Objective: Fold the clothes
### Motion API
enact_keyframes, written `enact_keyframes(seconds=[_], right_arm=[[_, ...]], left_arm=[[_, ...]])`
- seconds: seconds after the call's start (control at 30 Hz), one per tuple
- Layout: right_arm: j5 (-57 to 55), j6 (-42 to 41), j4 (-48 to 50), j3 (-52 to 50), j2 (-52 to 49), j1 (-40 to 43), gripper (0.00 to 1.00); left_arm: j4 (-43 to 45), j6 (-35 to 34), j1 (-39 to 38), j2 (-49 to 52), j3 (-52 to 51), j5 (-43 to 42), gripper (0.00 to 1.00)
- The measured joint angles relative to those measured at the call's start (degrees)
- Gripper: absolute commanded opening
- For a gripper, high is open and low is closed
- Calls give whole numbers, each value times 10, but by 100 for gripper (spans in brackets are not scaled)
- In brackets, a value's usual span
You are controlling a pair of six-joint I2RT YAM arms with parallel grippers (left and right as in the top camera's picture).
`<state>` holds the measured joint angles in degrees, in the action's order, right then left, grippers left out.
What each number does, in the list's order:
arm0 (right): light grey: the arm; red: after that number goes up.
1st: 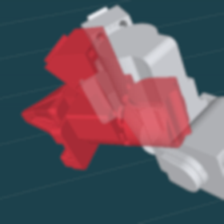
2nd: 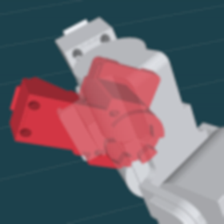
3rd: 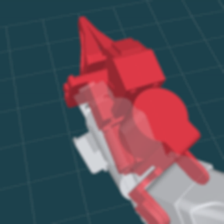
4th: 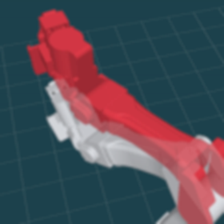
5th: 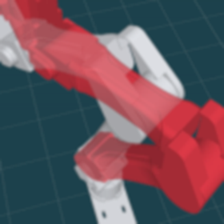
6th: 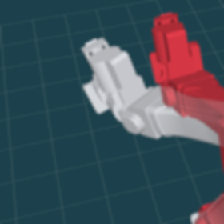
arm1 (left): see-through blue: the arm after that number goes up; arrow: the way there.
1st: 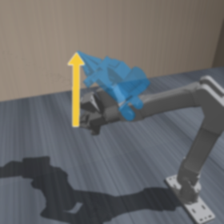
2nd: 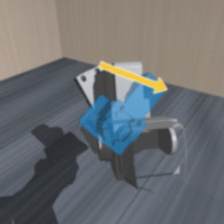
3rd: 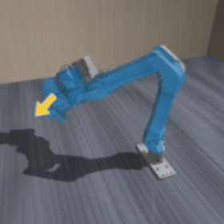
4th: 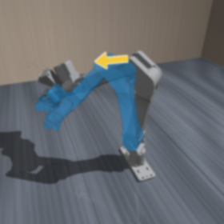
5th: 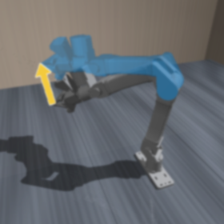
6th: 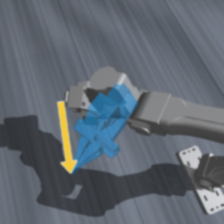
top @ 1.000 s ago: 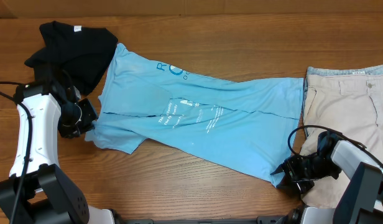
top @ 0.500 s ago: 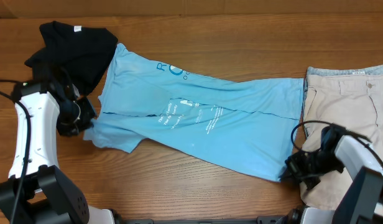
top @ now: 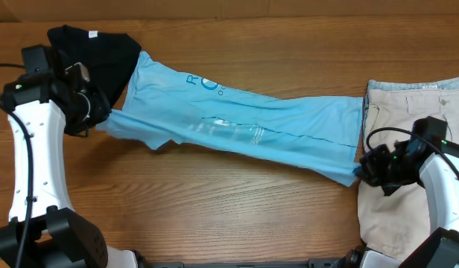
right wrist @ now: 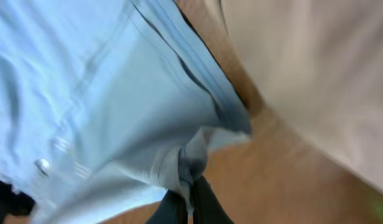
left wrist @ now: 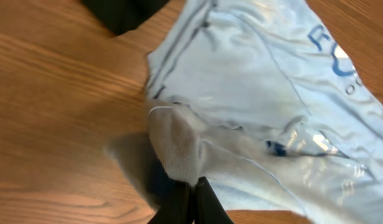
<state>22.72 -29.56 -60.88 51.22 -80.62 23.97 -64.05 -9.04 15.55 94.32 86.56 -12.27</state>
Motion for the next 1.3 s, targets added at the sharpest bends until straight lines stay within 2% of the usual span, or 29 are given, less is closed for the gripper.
enact_keyframes(seconds=[0.13,0.33,0.6,0.87,1.07,1.3], right_arm=[[1,-2,61,0,0,12,4],[33,23,138,1,0,13,4],[45,33,187,1,0,13,5],[50,30,214,1,-19,13,5],[49,28,246,1,-53,7,5],[49,28,269,1,-62,-11,7]], left_arm=[[-2,16,-24,0,0,3,4],[-2,22,-64,0,-24,56,4],[121,22,-70,0,-96,95,4],[226,22,-70,0,-104,85,4],[233,22,-70,15,-104,71,4],[223,22,-70,89,-104,69,4]])
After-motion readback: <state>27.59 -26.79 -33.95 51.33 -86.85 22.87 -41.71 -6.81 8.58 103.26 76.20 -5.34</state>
